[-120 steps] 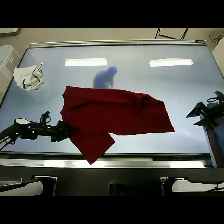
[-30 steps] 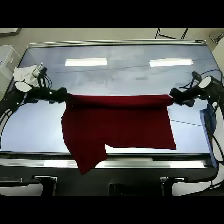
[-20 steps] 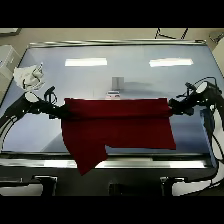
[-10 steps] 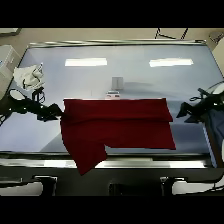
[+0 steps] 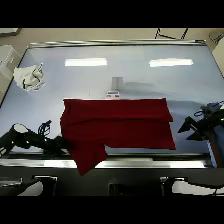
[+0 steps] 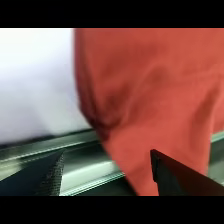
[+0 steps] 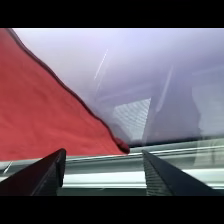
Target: Fold the clothes and pants, and hang the long-sleeved shirts on hangers.
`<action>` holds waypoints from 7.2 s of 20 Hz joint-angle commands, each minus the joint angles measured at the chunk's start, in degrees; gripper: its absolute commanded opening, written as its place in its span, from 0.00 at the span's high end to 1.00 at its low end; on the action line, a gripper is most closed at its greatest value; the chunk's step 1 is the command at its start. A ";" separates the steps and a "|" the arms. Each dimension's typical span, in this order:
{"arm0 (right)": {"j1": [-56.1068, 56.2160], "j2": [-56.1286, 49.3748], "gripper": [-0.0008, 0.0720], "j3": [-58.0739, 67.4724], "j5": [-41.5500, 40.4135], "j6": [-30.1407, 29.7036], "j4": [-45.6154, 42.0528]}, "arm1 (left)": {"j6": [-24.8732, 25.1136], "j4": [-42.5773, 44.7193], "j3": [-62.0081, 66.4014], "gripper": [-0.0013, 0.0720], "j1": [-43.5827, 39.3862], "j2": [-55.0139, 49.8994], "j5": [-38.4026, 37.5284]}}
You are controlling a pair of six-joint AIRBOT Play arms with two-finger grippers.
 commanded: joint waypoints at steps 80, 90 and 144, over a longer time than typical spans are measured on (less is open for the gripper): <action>18.08 0.57 0.92 25.07 -2.12 -2.58 32.09 | -14.32 -9.38 54.60 0.96 -39.56 -33.77 25.94; 25.64 13.44 0.92 25.07 -3.41 6.91 31.93 | -7.63 -56.37 59.04 0.96 -59.43 -48.46 43.89; 23.23 -16.37 0.92 24.09 -9.53 -15.45 41.00 | -17.25 16.02 62.47 0.96 -7.30 -2.10 6.84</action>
